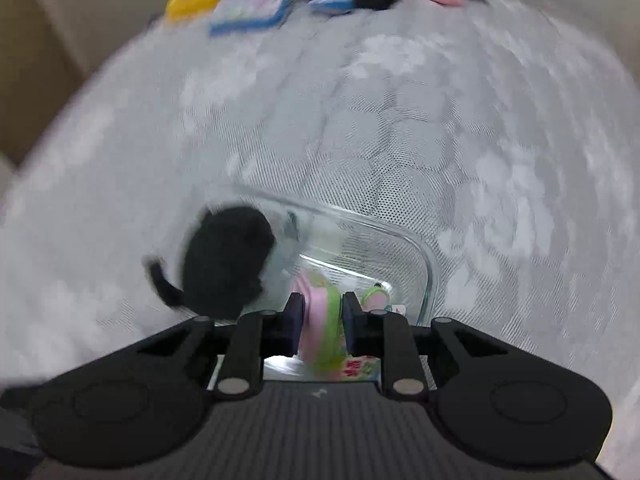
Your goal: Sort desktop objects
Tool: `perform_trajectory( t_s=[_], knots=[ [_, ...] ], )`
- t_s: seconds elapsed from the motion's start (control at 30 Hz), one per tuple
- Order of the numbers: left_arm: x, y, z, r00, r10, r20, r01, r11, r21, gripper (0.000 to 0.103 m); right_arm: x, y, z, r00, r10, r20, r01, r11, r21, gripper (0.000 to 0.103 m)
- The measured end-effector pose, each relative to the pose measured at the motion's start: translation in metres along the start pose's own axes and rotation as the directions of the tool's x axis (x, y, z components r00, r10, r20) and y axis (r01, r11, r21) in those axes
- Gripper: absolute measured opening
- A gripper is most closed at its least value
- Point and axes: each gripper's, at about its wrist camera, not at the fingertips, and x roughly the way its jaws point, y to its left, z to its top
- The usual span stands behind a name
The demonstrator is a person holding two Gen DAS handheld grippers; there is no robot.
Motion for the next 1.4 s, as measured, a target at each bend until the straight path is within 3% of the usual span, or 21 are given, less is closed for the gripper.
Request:
perform_trajectory(
  t_s=[0.1,0.2,0.27,0.3,0.37,0.43,0.5,0.53,0.57,0.67,0.7,0.73,0.77,0.8,0.87,1.0,1.13,1.2,1.3,1.37,1.4],
  knots=[
    [0.000,-0.001,-0.001,1.000,0.010,-0.002,-0.010,1.000,0.006,0.095,-0.007,-0.008,-0.002,0.998,0.060,0.024,-0.061,0.994,0.091,0.023],
    [0.002,0.003,-0.001,1.000,0.030,-0.008,-0.030,1.000,-0.006,0.096,-0.010,0.001,-0.004,0.993,-0.048,0.103,0.045,0.998,0.038,0.040],
    [0.001,0.005,0.000,0.999,0.036,-0.006,-0.036,0.999,-0.021,0.096,-0.024,0.018,-0.008,0.959,-0.175,0.224,0.195,0.978,-0.069,0.063],
    [0.001,0.006,0.001,0.999,0.037,-0.004,-0.037,0.999,-0.028,0.096,-0.030,0.029,-0.012,0.926,-0.240,0.290,0.288,0.948,-0.133,0.070],
    [0.002,0.005,0.001,0.999,0.038,-0.007,-0.038,0.999,-0.028,0.097,-0.032,0.044,-0.018,0.879,-0.336,0.337,0.424,0.874,-0.235,0.102],
    [0.003,0.003,0.001,0.999,0.045,-0.008,-0.045,0.999,-0.015,0.097,-0.023,0.046,-0.022,0.890,-0.353,0.288,0.432,0.854,-0.290,0.095],
    [0.003,0.002,0.000,0.999,0.046,-0.008,-0.046,0.999,-0.008,0.098,-0.014,0.044,-0.028,0.908,-0.337,0.248,0.404,0.860,-0.312,0.054],
    [0.003,0.003,0.001,0.999,0.045,-0.008,-0.045,0.999,-0.011,0.098,-0.009,0.041,-0.027,0.923,-0.317,0.218,0.373,0.877,-0.304,0.012],
    [0.003,0.003,0.001,0.999,0.044,-0.008,-0.044,0.999,-0.013,0.098,-0.002,0.037,-0.026,0.939,-0.292,0.180,0.335,0.897,-0.290,0.007],
    [0.004,0.003,0.002,0.999,0.048,-0.009,-0.048,0.999,-0.013,0.099,0.014,0.023,-0.015,0.975,-0.192,0.113,0.210,0.962,-0.176,0.024],
    [0.005,0.002,0.002,0.999,0.051,-0.010,-0.051,0.999,-0.009,0.099,0.020,0.019,-0.011,0.981,-0.164,0.102,0.177,0.974,-0.143,0.024],
    [0.005,0.002,0.001,0.999,0.053,-0.011,-0.053,0.999,-0.005,0.099,0.027,0.016,-0.008,0.986,-0.142,0.089,0.152,0.980,-0.126,0.029],
    [0.006,0.002,0.002,0.998,0.056,-0.012,-0.056,0.998,-0.002,0.099,0.034,0.014,-0.005,0.990,-0.121,0.075,0.129,0.985,-0.114,0.042],
    [0.007,0.002,0.002,0.998,0.059,-0.012,-0.059,0.998,0.000,0.100,0.040,0.013,-0.004,0.993,-0.106,0.055,0.111,0.988,-0.103,0.044],
    [0.008,0.003,0.002,0.998,0.060,-0.014,-0.060,0.998,0.000,0.100,0.046,0.013,-0.007,0.994,-0.108,0.006,0.108,0.991,-0.084,0.031],
    [0.007,0.004,0.003,0.998,0.055,-0.015,-0.055,0.998,-0.003,0.100,0.037,0.010,-0.018,0.993,-0.116,-0.038,0.115,0.993,-0.007,0.026],
    [0.005,0.002,0.002,0.998,0.061,-0.017,-0.061,0.998,0.005,0.101,0.019,-0.006,-0.029,0.997,-0.002,-0.074,0.014,0.985,0.170,0.021],
    [0.004,0.002,0.001,0.998,0.062,-0.017,-0.062,0.998,0.002,0.101,0.013,-0.007,-0.032,0.999,0.022,-0.045,-0.012,0.978,0.208,0.021],
    [0.003,0.003,0.001,0.998,0.064,-0.017,-0.064,0.998,-0.002,0.101,-0.002,0.016,-0.031,0.991,-0.098,0.090,0.094,0.995,0.040,0.024],
    [0.003,0.003,0.001,0.998,0.068,-0.018,-0.068,0.998,0.003,0.101,-0.011,0.035,-0.031,0.967,-0.172,0.187,0.191,0.978,-0.088,0.060],
    [0.003,0.002,0.001,0.997,0.070,-0.019,-0.070,0.998,0.006,0.101,-0.013,0.039,-0.029,0.963,-0.181,0.198,0.206,0.972,-0.111,0.066]
  ],
)
